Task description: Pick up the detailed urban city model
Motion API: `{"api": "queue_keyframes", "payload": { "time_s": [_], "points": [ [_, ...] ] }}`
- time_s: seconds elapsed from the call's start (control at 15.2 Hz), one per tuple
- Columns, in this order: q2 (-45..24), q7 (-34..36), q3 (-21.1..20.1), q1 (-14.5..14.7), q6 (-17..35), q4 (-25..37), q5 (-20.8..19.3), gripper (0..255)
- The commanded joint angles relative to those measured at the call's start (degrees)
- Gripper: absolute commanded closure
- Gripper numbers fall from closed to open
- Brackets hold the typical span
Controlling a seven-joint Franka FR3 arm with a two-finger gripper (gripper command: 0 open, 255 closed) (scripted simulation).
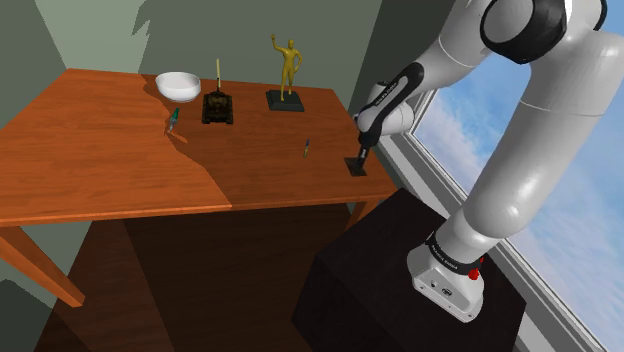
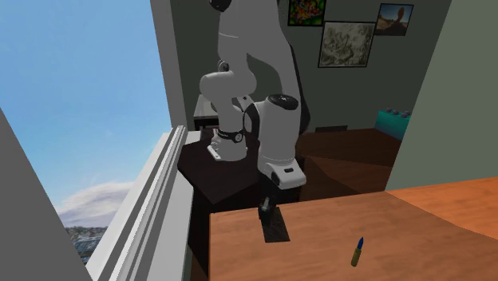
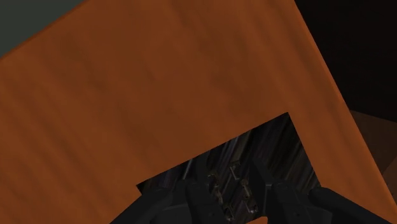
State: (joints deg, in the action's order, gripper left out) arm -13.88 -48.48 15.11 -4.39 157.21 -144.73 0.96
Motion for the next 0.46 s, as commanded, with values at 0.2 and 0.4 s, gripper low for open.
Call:
{"api": "queue_keyframes", "payload": {
  "time_s": [0.2, 0.4],
  "points": [
    [4.2, 1.4, 1.2, 0.8, -3.8, -0.3, -2.2, 255],
    [5.2, 1.7, 1.3, 0.9, -4.8, -0.4, -2.7, 255]
  ]
}}
